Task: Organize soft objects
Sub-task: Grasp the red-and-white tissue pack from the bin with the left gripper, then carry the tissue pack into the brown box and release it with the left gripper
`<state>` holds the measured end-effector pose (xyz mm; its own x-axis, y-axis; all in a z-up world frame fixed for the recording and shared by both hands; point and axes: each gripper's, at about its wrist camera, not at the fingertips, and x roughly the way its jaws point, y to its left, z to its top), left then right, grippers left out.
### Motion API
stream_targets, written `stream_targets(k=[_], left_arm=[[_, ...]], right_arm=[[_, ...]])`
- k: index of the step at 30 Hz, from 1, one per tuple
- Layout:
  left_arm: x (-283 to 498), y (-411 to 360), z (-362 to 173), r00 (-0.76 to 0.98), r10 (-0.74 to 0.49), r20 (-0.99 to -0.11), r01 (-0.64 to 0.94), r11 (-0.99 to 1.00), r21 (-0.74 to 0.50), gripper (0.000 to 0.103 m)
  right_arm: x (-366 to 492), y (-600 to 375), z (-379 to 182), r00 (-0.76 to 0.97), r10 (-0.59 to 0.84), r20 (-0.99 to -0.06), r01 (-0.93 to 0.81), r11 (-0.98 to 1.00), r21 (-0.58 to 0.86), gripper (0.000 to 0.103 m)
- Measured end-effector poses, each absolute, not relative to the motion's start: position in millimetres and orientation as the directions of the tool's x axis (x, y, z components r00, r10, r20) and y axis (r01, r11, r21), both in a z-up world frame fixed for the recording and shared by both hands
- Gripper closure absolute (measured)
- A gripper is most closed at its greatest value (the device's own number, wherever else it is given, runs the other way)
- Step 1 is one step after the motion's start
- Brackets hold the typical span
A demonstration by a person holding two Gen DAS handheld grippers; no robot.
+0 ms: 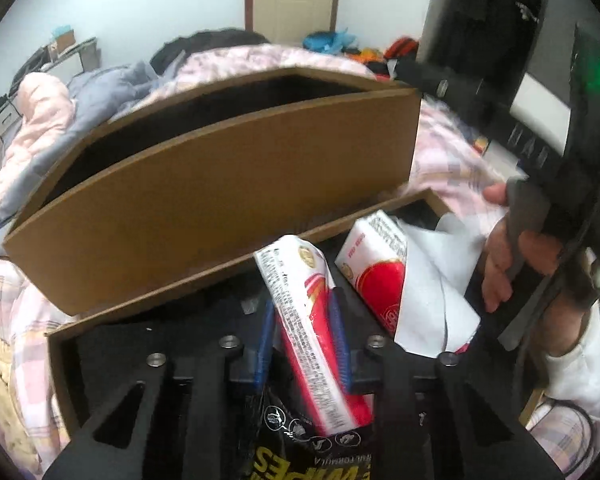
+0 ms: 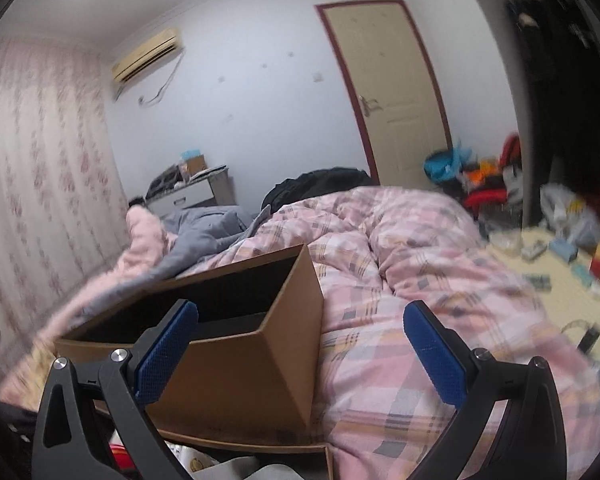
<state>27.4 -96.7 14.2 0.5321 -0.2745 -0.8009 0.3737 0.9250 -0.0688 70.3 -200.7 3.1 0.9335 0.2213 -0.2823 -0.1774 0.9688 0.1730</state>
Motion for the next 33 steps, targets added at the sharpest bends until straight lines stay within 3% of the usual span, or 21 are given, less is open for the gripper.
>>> stream_targets(k=[9,19,24,28,33], left_arm=[[10,-50,78,0.698,-0.324,-0.639,0.290,0.943,-0.162,0.084],[48,-15,125,0.907,-0.108,-0.406,0.094,0.994,-0.056,0.084],[87,-5,116,0.888,-0.048,-0.457,0.012,0.997,-0.081,0.084],[94,7,89,0.841,-0.070,-0.536,-0.017,0.987,-0.157,0.084],[82,3,67,0.836,-0.101,-0.540,0.002,0.983,-0.181,0.084]], right_arm=[[64,-170,-1,0.945,0.193,-0.265,-0.208,0.978,-0.030,0.001],[66,-175,-1,0.945,0.190,-0.265,-0.196,0.981,0.004,0.001],[64,-171,-2,0.947,0.186,-0.264,-0.195,0.981,-0.010,0.001],[64,-170,-3,0.946,0.185,-0.265,-0.194,0.981,-0.008,0.001],[63,-169,-4,0.946,0.185,-0.267,-0.193,0.981,-0.004,0.001]])
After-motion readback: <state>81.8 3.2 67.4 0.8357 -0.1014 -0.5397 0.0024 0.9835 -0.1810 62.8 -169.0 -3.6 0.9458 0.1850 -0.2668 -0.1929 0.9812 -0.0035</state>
